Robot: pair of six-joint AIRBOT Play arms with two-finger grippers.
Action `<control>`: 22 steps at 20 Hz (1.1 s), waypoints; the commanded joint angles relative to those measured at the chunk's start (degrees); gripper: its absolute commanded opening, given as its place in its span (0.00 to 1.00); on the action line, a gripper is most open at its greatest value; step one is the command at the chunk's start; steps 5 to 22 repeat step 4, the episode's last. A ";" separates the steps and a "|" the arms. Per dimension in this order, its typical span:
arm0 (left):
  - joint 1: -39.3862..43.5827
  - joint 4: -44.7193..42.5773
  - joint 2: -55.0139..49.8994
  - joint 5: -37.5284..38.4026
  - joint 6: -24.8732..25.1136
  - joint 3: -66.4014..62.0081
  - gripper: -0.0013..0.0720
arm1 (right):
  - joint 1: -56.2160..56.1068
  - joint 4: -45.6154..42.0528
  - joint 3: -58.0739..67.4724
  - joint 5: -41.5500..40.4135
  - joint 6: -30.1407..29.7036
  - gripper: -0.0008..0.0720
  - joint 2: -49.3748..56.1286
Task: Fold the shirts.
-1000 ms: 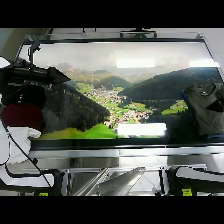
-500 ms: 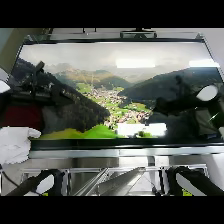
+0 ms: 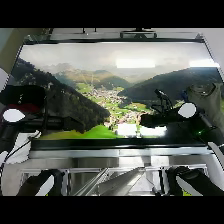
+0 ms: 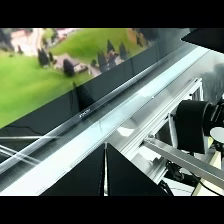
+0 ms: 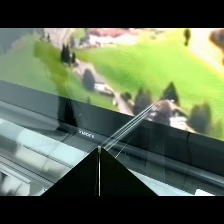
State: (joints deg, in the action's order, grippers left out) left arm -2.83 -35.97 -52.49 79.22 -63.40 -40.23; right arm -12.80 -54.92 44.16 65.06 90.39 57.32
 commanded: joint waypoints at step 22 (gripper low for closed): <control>0.20 0.00 3.91 -1.92 0.04 1.09 0.03 | -0.39 0.13 -0.28 -0.59 0.02 0.03 -0.13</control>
